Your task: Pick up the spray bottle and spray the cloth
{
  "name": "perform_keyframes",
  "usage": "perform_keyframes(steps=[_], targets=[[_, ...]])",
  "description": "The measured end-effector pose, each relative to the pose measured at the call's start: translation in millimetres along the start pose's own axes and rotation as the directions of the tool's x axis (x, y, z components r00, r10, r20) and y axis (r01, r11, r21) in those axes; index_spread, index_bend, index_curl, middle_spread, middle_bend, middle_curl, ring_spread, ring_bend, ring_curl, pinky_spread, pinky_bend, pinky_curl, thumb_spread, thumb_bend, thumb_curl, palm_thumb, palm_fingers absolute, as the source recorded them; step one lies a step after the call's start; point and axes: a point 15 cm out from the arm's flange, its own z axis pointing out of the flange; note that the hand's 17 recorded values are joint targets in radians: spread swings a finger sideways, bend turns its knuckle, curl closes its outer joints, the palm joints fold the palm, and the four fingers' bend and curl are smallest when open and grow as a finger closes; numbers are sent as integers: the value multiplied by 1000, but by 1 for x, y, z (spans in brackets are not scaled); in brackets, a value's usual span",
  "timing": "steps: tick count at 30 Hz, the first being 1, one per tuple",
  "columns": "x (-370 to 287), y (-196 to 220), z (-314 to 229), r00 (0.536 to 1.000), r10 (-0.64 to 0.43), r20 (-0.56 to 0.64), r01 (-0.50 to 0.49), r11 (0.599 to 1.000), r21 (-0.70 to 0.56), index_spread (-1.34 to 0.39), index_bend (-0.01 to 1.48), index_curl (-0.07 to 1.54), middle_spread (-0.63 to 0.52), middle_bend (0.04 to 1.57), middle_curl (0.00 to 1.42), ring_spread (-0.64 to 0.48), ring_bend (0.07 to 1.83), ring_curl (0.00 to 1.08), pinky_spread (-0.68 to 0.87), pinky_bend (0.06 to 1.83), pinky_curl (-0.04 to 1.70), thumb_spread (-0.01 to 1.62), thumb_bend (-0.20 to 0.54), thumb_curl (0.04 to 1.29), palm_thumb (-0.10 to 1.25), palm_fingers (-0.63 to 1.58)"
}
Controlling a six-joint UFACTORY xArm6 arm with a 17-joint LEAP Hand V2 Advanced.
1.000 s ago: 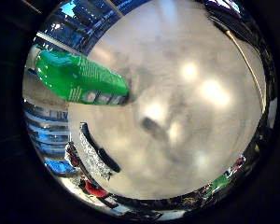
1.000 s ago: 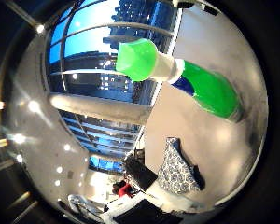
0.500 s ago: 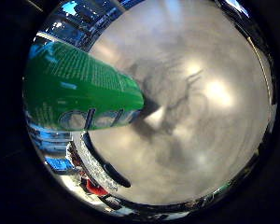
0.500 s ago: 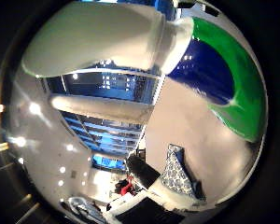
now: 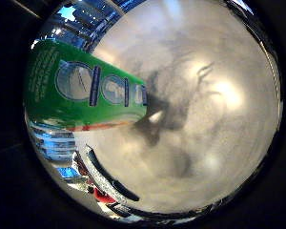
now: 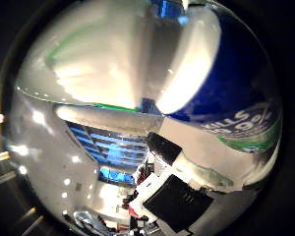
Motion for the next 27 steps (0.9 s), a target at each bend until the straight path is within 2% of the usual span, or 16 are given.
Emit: perform_keyframes(steps=[7,8,12,14,18,22,24,27], targets=[[-7,2,5,1000,-6,31,7,1000,-21,-270,202,315,-40,490,420,-78,761,333,115,522,245,969,-24,307,576,732],[-9,1,5,999,-8,33,9,1000,-21,-297,212,321,-65,519,429,-101,814,339,59,555,237,967,-21,309,585,884],[-14,2,7,998,-10,60,12,999,-39,-366,265,384,-117,599,475,-147,896,386,-137,696,260,963,-22,314,621,1120],[-19,3,9,997,-15,80,19,999,-50,-390,356,436,-138,673,506,-160,944,408,-253,736,268,960,-19,316,644,1244],[-19,-1,10,995,-16,96,21,998,-55,-391,532,540,-136,845,558,-162,1040,442,-423,860,304,958,-18,331,720,1302],[-17,3,9,993,-4,118,13,997,-71,-347,721,619,-125,931,568,-156,1095,458,-443,968,359,949,-14,353,795,1349],[-17,5,8,991,-1,131,12,997,-80,-330,767,634,-116,955,569,-155,1112,462,-438,986,373,946,-16,359,813,1350],[-25,-1,8,987,-17,157,31,996,-86,-289,889,666,-104,1033,587,-155,1181,485,-364,1089,430,934,-3,399,898,1405]])
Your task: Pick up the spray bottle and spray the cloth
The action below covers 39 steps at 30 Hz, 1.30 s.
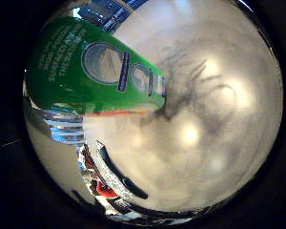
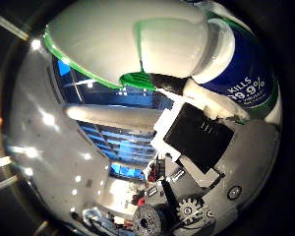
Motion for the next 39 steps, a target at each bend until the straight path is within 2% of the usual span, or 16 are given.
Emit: perform_keyframes(steps=[7,14,19,24,30,34,39], targets=[[-14,0,-3,996,-12,85,16,999,-48,-230,1016,699,-89,1185,611,-147,1335,534,-247,1273,559,847,-3,538,1066,1290],[-34,11,-4,991,-10,131,24,994,-102,-223,1061,713,-80,1260,617,-141,1413,552,-190,1320,653,684,-15,664,1085,1224],[-45,14,-15,993,-93,73,105,980,-168,-222,1085,721,-76,1291,615,-141,1446,555,-165,1308,726,613,-18,737,1086,1201],[-62,14,-39,974,-225,-29,212,946,-247,-221,1097,723,-74,1311,610,-142,1461,554,-157,1271,808,569,-21,795,1074,1190],[-113,20,-73,894,-424,-141,355,866,-351,-222,1108,724,-76,1319,606,-142,1466,553,-149,1228,882,535,-21,834,1072,1186],[-155,35,-85,813,-551,-188,436,791,-430,-222,1109,724,-77,1328,605,-142,1470,552,-151,1198,933,523,-20,854,1068,1186],[-203,58,-90,706,-668,-235,489,701,-520,-222,1107,723,-77,1332,601,-142,1469,548,-160,1166,986,506,-20,872,1058,1191]])
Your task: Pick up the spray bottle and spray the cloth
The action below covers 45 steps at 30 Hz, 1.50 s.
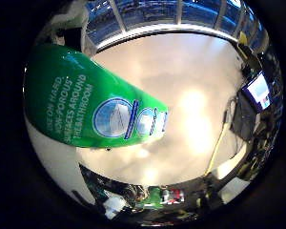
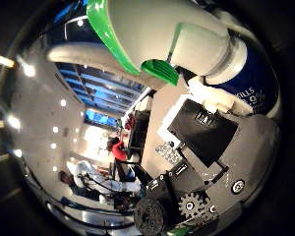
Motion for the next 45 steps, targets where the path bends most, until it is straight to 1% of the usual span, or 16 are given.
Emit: perform_keyframes(steps=[5,10,12,15,19,21,23,28,32,39,42,45], targets=[[-47,-9,-4,989,-111,-100,103,991,-86,-224,1108,725,-77,1331,597,-147,1467,546,-168,1139,1027,496,-22,887,1051,1194],[-88,-18,8,954,-227,-194,194,965,-174,-225,1104,727,-77,1331,594,-149,1470,547,-174,1119,1059,490,-21,899,1048,1196],[-95,-14,23,939,-253,-233,208,958,-200,-225,1102,728,-77,1332,593,-149,1471,548,-176,1113,1070,489,-21,902,1047,1195],[-104,-11,46,899,-311,-310,250,943,-220,-227,1099,730,-77,1332,592,-149,1470,548,-179,1105,1084,489,-21,907,1047,1196],[-114,10,91,852,-359,-382,280,927,-248,-228,1095,732,-73,1335,594,-149,1470,548,-182,1095,1098,484,-22,911,1043,1199],[-117,19,110,839,-369,-400,287,924,-252,-228,1094,733,-74,1335,594,-149,1469,548,-183,1091,1105,481,-22,912,1042,1198],[-120,30,128,841,-366,-399,281,925,-256,-228,1093,734,-75,1335,594,-147,1468,548,-185,1086,1113,476,-22,916,1039,1199],[-130,39,157,846,-353,-400,277,931,-236,-230,1093,739,-75,1333,595,-144,1467,548,-189,1076,1128,467,-22,920,1034,1201],[-129,38,153,830,-370,-416,288,925,-248,-230,1095,742,-77,1332,595,-143,1466,548,-192,1070,1136,454,-22,925,1042,1202],[-131,13,118,793,-386,-471,316,922,-225,-231,1090,747,-77,1333,596,-144,1464,549,-195,1059,1144,433,-23,928,1036,1200],[-132,11,115,791,-387,-474,315,921,-227,-232,1089,749,-77,1333,596,-145,1463,550,-196,1057,1147,423,-23,930,1032,1201],[-129,18,123,796,-385,-467,305,922,-241,-232,1088,750,-77,1332,596,-145,1463,551,-197,1056,1149,418,-23,931,1032,1201]])
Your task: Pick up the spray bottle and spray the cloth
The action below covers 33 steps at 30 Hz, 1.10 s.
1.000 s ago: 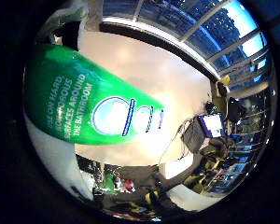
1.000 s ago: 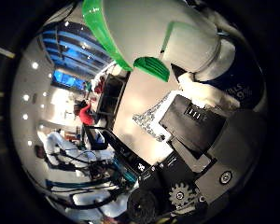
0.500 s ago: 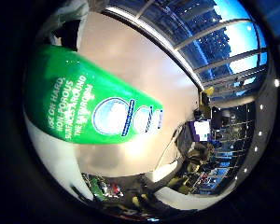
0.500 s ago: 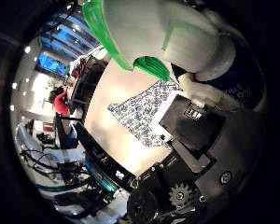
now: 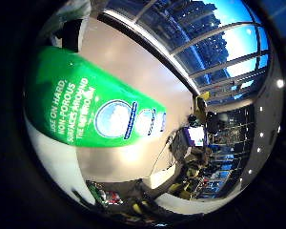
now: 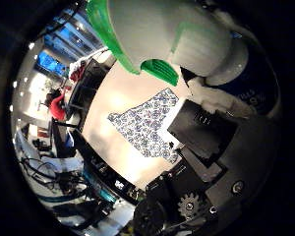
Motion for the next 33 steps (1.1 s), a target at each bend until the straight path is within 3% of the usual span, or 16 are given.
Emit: perform_keyframes(steps=[12,15,18,25,33], targets=[[-11,-1,11,998,47,34,-47,999,-10,-228,1101,744,-78,1332,601,-145,1459,552,-200,1049,1155,411,-22,932,1031,1204],[-26,2,4,986,118,119,-114,993,-36,-230,1096,744,-78,1334,602,-145,1461,553,-200,1051,1156,404,-23,932,1030,1201],[-44,-22,-21,959,174,224,-177,984,-6,-231,1095,745,-81,1334,603,-145,1461,553,-201,1051,1157,400,-23,931,1030,1201],[-117,-85,-74,841,218,495,-293,953,78,-231,1097,745,-83,1332,603,-145,1459,553,-202,1049,1158,396,-23,930,1030,1203],[-201,-132,-94,629,170,759,-357,930,88,-228,1102,742,-79,1330,604,-145,1458,553,-202,1047,1159,395,-23,929,1031,1205]])
